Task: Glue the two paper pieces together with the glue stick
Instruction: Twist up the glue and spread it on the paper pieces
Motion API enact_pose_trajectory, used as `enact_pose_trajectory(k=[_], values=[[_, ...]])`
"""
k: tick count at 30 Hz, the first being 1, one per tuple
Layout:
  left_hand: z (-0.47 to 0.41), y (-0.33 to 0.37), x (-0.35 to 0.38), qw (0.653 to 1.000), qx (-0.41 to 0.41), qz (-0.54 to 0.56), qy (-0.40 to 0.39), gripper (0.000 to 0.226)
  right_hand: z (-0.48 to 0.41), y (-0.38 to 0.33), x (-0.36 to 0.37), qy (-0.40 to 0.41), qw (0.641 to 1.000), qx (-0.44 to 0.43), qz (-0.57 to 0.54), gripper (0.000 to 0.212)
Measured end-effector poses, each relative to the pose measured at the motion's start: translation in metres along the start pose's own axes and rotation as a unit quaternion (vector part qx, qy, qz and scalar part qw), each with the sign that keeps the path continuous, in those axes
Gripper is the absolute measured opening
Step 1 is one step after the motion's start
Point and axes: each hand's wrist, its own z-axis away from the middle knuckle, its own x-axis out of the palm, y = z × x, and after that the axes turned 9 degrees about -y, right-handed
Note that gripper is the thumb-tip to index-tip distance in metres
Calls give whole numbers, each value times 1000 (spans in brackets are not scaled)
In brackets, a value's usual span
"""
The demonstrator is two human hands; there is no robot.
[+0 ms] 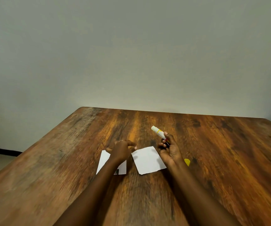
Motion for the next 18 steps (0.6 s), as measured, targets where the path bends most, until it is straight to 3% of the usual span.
enact_pose_trajectory(k=[3,8,18], values=[[5,-9,6,988,-54,-147,-19,32,-15,12,-5,17,1000,9,16,8],[12,-12,11,977,-55,-206,-27,44,-25,30,-9,28,998,9,59,11],[11,-18,16,989,-14,-144,16,31,-36,40,-17,29,960,-28,276,16]])
